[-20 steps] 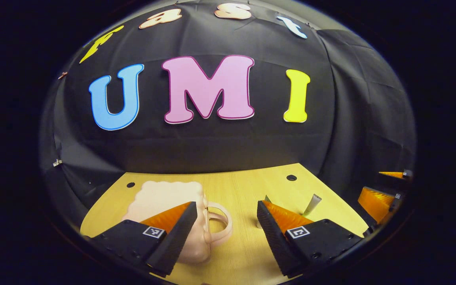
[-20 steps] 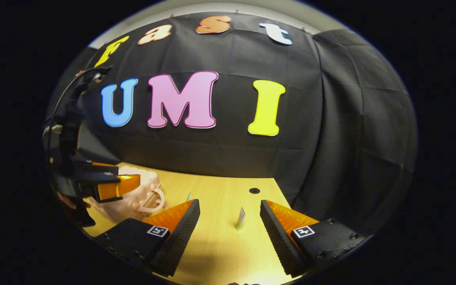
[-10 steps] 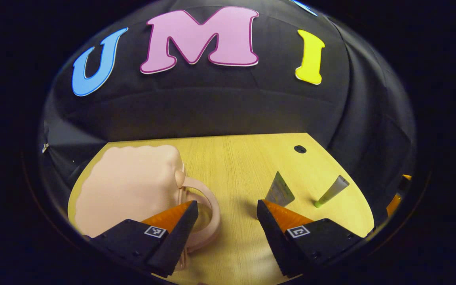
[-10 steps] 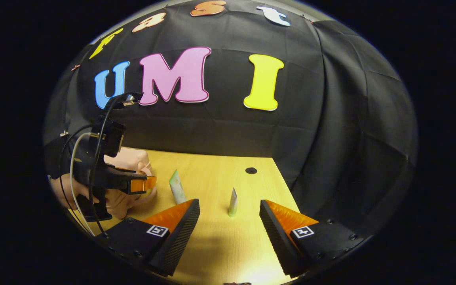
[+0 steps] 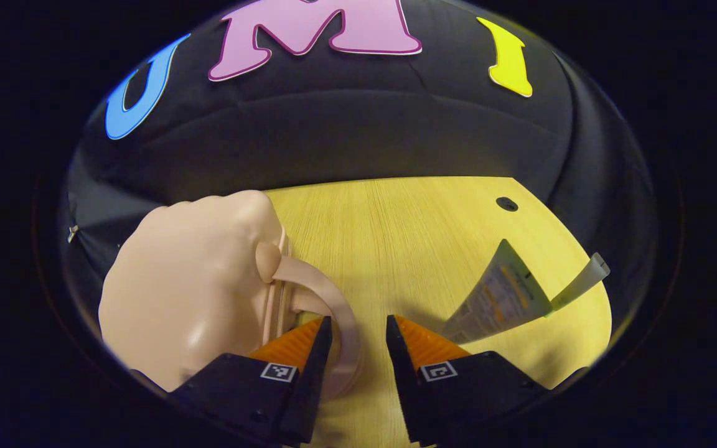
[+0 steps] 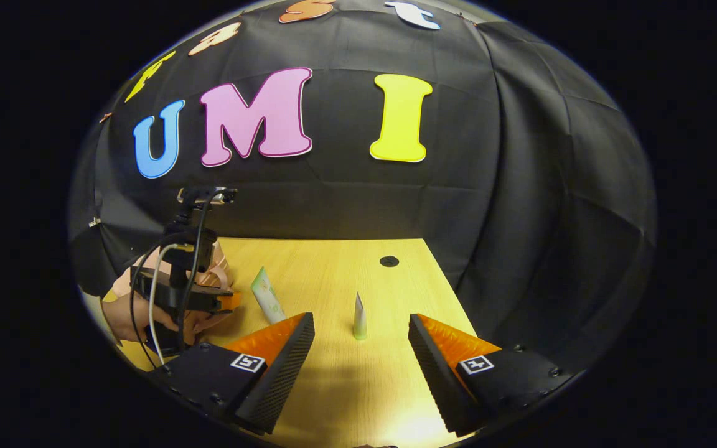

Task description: First open the suitcase, pack the skin care products into it, and then close the suitcase.

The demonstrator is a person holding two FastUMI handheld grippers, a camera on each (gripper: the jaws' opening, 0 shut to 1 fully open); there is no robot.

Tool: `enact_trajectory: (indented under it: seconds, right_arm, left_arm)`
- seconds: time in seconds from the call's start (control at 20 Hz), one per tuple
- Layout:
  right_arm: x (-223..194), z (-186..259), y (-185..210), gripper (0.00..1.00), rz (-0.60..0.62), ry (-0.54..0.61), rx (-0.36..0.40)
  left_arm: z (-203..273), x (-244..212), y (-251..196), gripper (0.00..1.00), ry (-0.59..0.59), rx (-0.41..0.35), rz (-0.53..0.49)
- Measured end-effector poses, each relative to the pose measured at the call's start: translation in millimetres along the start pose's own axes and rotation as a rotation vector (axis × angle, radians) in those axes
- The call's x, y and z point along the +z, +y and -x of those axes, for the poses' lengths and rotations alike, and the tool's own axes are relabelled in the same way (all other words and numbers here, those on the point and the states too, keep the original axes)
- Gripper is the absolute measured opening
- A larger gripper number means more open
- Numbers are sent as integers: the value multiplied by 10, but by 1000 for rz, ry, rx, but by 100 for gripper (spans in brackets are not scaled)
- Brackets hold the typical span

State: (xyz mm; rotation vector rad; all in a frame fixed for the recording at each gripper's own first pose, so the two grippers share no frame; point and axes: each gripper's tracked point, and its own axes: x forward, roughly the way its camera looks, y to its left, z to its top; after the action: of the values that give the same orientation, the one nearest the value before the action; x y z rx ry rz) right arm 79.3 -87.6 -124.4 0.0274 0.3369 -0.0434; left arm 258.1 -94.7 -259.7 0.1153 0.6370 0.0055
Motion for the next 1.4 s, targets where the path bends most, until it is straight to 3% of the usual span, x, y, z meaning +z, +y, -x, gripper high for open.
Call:
enact_trajectory:
  seconds: [0.1, 0.15, 0.25, 0.55, 0.75, 1.0, 1.2, 1.4]
  right_arm:
    - [-27, -18, 11, 97, -5, 15, 5]
    - [-28, -30, 20, 97, -14, 22, 9]
    - [-50, -43, 39, 97, -23, 35, 17]
    - [9, -53, 222, 96, -1, 13, 82]
    - [8, -69, 373, 96, -1, 26, 115]
    - [198, -2, 563, 97, 44, -6, 132]
    - [249, 123, 810, 96, 75, -13, 140]
    - [137, 124, 999, 97, 71, 18, 113]
  left_arm:
    - [0, -47, 13, 28, 29, 9, 24]
    - [-13, -44, 18, 19, 27, 4, 21]
    - [52, 46, 0, 15, 7, -23, 21]
    - [788, 651, 269, 12, -43, -94, 168]
    - [1410, 1303, 1073, 12, -159, -47, 154]
    - [1683, 1614, 2215, 12, -251, -63, 260]
    - [1801, 1549, 3371, 11, -247, 62, 203]
    - [1569, 1305, 4349, 11, -242, 151, 203]
